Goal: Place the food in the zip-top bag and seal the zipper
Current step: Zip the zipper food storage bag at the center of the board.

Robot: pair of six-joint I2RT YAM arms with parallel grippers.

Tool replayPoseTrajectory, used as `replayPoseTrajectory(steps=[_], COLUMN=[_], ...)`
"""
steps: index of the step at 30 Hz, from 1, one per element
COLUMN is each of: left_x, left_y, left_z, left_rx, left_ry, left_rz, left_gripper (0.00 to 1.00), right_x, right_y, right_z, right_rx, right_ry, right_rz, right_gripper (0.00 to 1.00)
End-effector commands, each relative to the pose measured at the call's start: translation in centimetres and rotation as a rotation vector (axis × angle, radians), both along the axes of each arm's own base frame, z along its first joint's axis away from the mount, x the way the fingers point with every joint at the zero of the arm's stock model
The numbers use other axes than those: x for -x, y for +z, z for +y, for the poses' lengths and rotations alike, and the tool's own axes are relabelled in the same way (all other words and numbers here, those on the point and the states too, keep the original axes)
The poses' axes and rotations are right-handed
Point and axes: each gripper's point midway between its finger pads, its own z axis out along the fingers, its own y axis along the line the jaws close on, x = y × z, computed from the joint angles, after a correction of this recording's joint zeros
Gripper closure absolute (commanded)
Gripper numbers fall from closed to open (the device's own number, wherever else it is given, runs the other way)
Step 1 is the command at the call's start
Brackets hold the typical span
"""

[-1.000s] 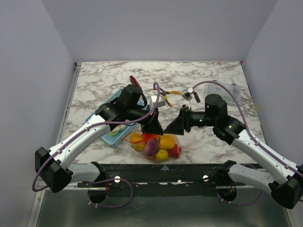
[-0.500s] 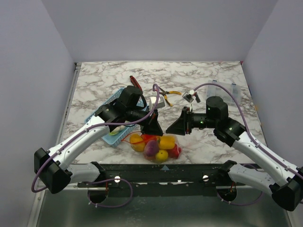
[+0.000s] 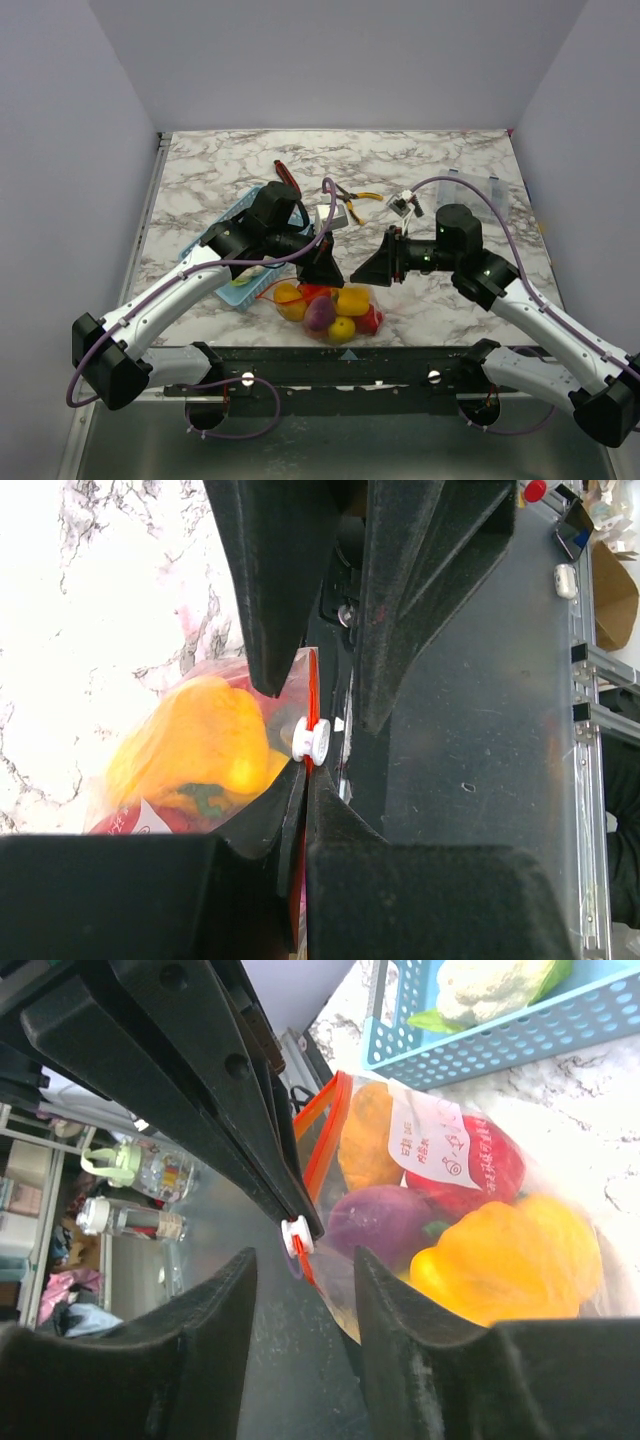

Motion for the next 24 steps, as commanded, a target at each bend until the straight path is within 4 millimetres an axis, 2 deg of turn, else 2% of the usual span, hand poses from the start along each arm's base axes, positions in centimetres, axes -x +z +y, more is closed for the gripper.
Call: replayPoseTrajectory(steps=[1,5,16,24], left_x=[0.2,0.4,0.1,0.1], left_y=[0.6,0.5,0.4,1.1], left_z=[0.4,0.4,0.7,0.4], left_rx=[0.028,0.028,0.023,0.041], left_ry=[-0.009,-0.014,0.001,-0.008], left_rz=[-0.041,-0.037,-0.052,-0.039], left_gripper=[1.0,1.0,1.0,1.0], right_x=[-0.4,-0.5,-0.6,-0.6], right_y=[1.6,2.4,3.2,2.8], right_z=[0.0,-0.2,-0.6,-0.3], right_rx=[-0.049,-0.075,-0.126,-0.122], right_ry=[-0.036,-0.05,-0.042,-0.02], right_rz=[0.055,0.073,0.098,0.121], right_gripper=[0.48,0.45,0.45,0.49])
